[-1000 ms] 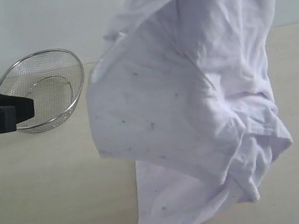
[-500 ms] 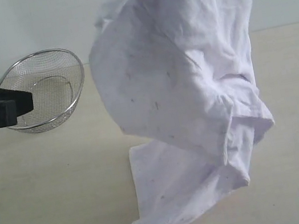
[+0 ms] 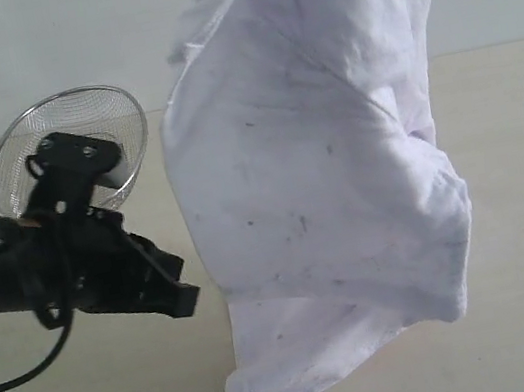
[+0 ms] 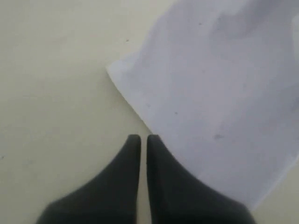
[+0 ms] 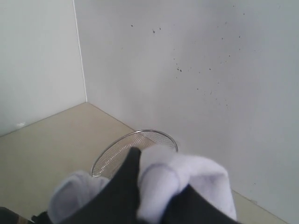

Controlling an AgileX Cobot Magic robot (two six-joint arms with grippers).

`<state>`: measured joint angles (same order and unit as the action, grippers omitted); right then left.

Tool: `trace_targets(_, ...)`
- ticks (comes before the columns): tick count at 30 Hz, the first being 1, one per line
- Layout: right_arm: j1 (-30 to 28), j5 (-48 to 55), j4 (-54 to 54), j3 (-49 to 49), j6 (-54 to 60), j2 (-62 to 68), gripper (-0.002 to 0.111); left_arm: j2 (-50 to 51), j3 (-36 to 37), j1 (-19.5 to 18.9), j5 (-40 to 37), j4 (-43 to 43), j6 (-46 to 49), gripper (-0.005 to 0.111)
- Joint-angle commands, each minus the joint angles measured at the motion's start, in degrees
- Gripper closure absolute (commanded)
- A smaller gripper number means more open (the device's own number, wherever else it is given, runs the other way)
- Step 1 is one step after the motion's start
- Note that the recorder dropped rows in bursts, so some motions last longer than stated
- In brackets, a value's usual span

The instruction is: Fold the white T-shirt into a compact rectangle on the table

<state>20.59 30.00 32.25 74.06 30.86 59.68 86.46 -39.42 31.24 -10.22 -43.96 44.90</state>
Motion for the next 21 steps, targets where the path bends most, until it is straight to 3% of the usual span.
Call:
trace_targets(1,-0.07,-1.29,0.47,0.66,-0.51,-0.40,0.109,6.11,-3.04,2.61,2.91,-3.00,5.05,0.102)
trace_targets(12,-0.07,-0.62,0.47,1.29,-2.36,-0.15,0.109,22.45,-12.64,9.22,4.60,-2.89,10.57,0.102)
trace_targets(21,-0.07,-4.31,-4.51,1.48,-3.35,9.47,0.109,24.05,-13.81,9.99,-12.21,-6.05,0.07,0.102)
